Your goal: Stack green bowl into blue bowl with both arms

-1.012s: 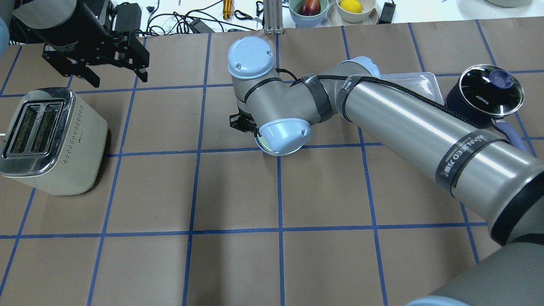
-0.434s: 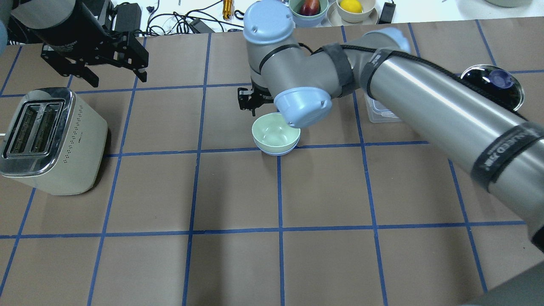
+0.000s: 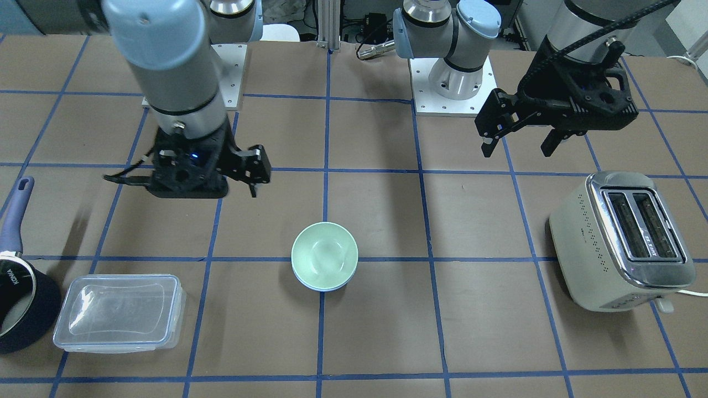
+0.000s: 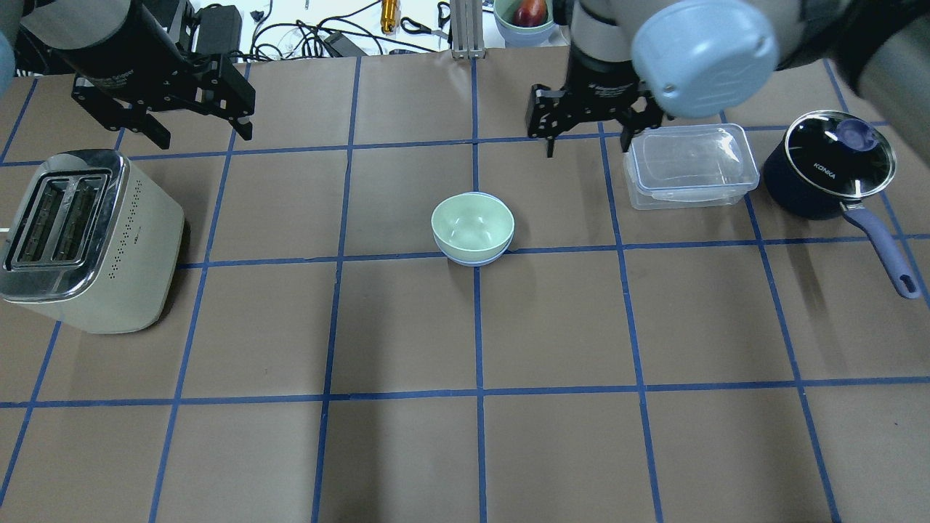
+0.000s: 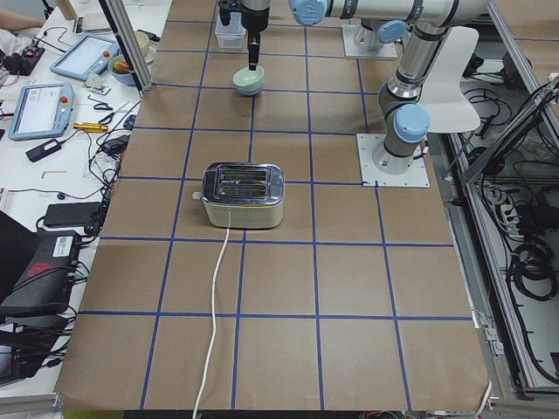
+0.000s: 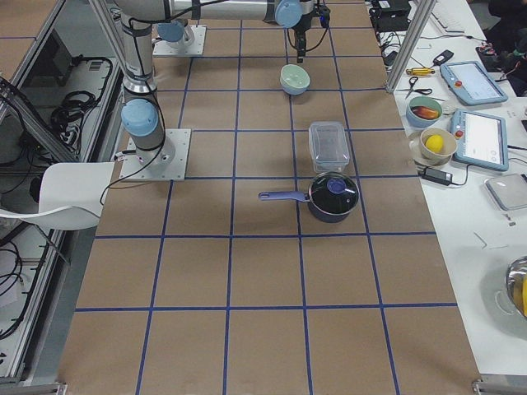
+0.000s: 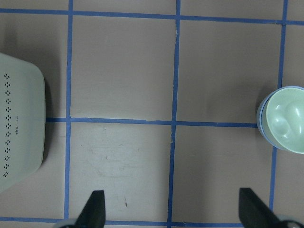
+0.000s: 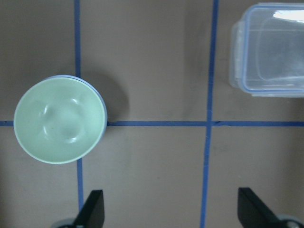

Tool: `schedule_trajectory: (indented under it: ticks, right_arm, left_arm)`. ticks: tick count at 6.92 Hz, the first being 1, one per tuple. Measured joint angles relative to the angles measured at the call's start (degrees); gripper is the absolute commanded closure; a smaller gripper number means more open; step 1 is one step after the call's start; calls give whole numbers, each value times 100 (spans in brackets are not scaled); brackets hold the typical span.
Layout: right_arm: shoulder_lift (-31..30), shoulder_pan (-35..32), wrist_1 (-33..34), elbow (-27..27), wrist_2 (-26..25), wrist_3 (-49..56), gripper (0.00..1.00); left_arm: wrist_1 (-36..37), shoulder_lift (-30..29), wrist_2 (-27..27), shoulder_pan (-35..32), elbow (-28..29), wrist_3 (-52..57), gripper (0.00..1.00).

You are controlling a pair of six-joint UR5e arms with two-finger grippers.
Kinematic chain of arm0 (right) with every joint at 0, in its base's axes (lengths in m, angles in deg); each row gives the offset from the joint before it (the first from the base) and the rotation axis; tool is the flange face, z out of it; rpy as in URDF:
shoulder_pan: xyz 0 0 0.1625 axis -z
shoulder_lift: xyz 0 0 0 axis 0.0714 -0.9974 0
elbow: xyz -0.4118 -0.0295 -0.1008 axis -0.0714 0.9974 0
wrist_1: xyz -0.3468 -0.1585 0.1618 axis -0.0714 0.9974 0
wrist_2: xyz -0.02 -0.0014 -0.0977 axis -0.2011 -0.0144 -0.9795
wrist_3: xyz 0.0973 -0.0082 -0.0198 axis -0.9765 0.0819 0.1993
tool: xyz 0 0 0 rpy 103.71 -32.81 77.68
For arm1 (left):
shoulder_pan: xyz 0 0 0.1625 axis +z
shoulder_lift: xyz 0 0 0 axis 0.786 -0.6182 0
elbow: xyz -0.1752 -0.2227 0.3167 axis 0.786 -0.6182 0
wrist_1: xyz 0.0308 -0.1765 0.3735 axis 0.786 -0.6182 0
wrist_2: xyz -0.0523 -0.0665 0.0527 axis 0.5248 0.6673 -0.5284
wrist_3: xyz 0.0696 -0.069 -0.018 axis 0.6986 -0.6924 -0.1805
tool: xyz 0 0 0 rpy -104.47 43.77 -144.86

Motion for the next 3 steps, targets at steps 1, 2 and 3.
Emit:
schedule_trajectory:
  ticks: [1, 2, 3]
  right_arm:
    - [-305, 422, -416, -15, -97, 623, 0]
    - [-520, 710, -741, -36, -171, 1010, 0]
    - [-652, 835, -899, -65, -202, 1158, 0]
  left_arm:
    - [2, -10, 12, 4, -1, 0, 0]
    - [3, -10, 13, 6, -3, 0, 0]
    - [3, -9, 11, 6, -2, 0, 0]
